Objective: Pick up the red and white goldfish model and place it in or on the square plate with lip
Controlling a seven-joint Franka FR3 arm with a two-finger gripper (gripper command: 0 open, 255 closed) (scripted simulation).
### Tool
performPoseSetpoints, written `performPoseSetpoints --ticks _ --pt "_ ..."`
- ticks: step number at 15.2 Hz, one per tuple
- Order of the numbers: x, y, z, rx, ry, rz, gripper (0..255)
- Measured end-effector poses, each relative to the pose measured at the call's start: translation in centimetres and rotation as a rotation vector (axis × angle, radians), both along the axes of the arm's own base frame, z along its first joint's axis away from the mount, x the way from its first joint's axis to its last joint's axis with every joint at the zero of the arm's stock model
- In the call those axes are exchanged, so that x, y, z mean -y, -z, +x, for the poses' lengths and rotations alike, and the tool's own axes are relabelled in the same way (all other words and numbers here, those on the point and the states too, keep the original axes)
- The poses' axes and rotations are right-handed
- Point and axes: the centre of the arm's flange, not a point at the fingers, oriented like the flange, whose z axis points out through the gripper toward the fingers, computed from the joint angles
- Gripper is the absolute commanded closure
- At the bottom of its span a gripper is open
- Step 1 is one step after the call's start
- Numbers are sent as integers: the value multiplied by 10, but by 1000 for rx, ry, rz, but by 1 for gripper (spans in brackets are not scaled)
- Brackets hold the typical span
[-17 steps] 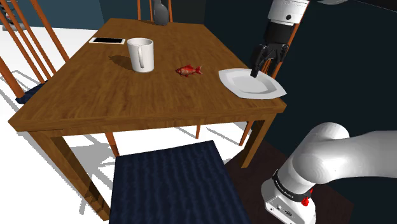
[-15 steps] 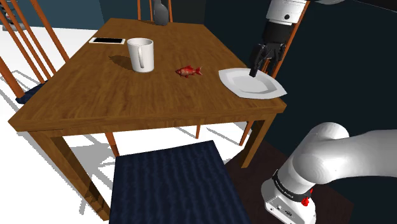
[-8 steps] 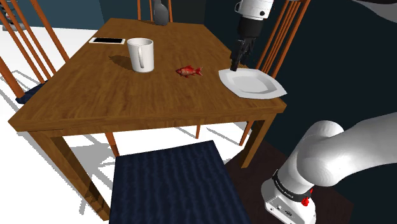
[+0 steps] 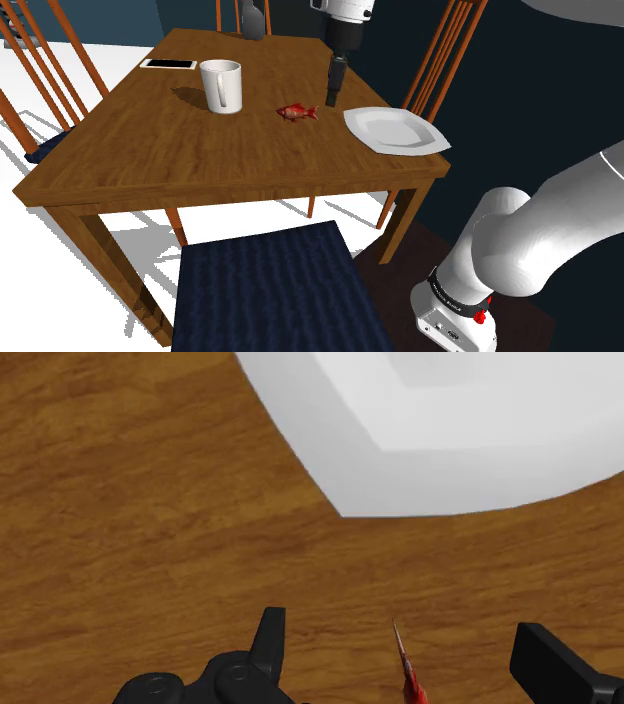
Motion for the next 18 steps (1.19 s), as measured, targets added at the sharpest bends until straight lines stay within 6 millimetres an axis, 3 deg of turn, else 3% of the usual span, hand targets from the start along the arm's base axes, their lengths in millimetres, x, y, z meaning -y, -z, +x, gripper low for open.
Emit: performPoseSetpoints --ticks 4,6,13,18 --pt "-47 -5 20 23 -241 -3 0" --pt "-62 1 25 30 -318 -5 0" --pt "-69 31 29 33 -345 -5 0" --pt "-69 36 30 33 -346 -5 0"
